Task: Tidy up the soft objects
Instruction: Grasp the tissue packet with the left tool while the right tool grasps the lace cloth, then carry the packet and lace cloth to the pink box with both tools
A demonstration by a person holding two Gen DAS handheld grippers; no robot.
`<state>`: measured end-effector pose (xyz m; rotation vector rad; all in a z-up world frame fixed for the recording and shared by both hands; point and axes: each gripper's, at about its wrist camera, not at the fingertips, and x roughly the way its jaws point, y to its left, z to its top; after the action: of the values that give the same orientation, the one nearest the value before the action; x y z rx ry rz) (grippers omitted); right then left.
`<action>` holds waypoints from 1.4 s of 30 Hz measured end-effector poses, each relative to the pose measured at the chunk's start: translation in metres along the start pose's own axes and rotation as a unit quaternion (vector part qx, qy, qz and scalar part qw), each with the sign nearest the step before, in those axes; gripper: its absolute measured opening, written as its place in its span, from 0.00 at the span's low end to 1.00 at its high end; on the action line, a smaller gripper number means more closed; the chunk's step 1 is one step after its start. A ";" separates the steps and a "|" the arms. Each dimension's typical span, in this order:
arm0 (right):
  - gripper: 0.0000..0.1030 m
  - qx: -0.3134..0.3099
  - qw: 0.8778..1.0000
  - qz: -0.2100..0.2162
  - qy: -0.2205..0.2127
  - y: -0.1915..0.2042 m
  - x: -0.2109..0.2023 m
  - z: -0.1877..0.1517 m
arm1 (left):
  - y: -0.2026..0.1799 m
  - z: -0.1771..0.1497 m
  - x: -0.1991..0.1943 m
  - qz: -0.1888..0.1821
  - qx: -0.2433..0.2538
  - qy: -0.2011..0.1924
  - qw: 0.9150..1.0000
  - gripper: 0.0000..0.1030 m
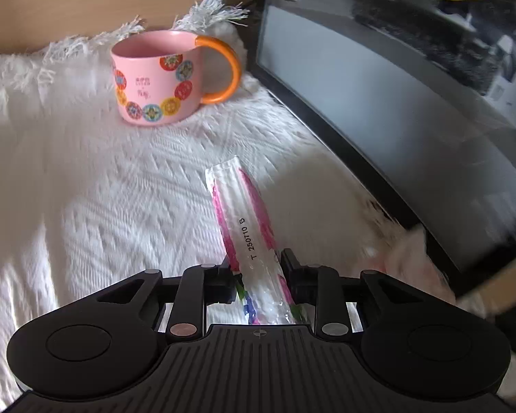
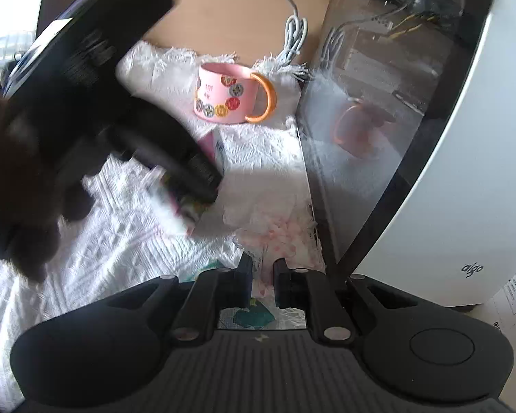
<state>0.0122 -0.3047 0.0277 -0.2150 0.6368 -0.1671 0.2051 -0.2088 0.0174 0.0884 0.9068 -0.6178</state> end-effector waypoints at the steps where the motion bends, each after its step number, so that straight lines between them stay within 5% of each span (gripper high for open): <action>1: 0.11 0.003 1.000 0.005 -0.002 -0.001 -0.003 0.002 | 0.003 -0.005 -0.006 -0.011 0.000 -0.004 1.000 0.25; 7: 0.11 -0.016 0.999 0.041 -0.032 0.015 -0.025 0.022 | 0.040 -0.043 -0.066 -0.052 -0.023 -0.028 0.998 0.22; 16: 0.11 -0.066 0.996 0.063 -0.013 0.045 -0.022 0.020 | 0.093 -0.070 -0.115 -0.035 -0.088 -0.042 0.995 0.22; 21: 0.11 -0.049 0.997 0.066 -0.002 0.037 -0.020 0.019 | 0.092 -0.068 -0.118 -0.032 -0.078 -0.032 0.996 0.22; 27: 0.11 -0.066 0.991 0.117 -0.020 0.060 -0.028 0.036 | 0.114 -0.093 -0.150 -0.013 -0.104 -0.030 0.994 0.22; 32: 0.11 -0.078 0.979 0.183 -0.037 0.096 -0.030 0.067 | 0.162 -0.108 -0.193 0.036 -0.157 -0.070 0.984 0.22; 37: 0.11 -0.072 0.967 0.235 -0.067 0.134 -0.038 0.114 | 0.222 -0.079 -0.242 0.088 -0.172 -0.162 0.968 0.22; 40: 0.11 -0.076 0.962 0.246 -0.085 0.159 -0.046 0.133 | 0.262 -0.052 -0.247 0.082 -0.183 -0.202 0.959 0.25; 42: 0.11 -0.087 0.961 0.246 -0.087 0.174 -0.048 0.137 | 0.295 -0.041 -0.229 0.079 -0.208 -0.185 0.957 0.28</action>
<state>0.0726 -0.1060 0.1190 -0.2315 0.5117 0.3846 0.2296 0.1538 0.1127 -0.3227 0.6412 -0.2706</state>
